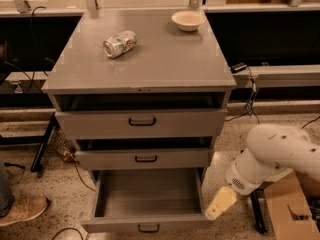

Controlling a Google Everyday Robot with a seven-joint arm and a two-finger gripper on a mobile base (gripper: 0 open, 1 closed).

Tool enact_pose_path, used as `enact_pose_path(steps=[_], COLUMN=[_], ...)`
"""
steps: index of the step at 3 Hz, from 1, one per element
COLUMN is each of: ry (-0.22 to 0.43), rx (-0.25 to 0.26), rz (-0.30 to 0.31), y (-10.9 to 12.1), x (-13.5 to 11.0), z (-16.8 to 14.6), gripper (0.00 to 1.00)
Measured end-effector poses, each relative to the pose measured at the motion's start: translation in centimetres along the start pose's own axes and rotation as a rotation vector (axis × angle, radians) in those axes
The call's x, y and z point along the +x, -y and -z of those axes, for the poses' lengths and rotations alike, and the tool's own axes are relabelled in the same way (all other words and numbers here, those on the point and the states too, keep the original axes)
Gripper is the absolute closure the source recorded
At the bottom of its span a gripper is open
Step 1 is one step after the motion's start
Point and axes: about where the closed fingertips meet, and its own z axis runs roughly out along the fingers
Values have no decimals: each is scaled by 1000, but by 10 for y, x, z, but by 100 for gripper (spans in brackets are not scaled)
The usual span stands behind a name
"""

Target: Close bottom drawer

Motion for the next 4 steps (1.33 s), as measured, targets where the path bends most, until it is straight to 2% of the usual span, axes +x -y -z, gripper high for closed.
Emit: enact_pose_path(steps=[1,2,3,4], ry=[13,13,29,41], rx=[-83,-83,-141,-213], rz=[-49,-49,-50,-58], y=[-2,-2,-1,-2], x=[-3,-3,5,14], z=[-92,-92,-115,-175], gripper=[0,0,0,0])
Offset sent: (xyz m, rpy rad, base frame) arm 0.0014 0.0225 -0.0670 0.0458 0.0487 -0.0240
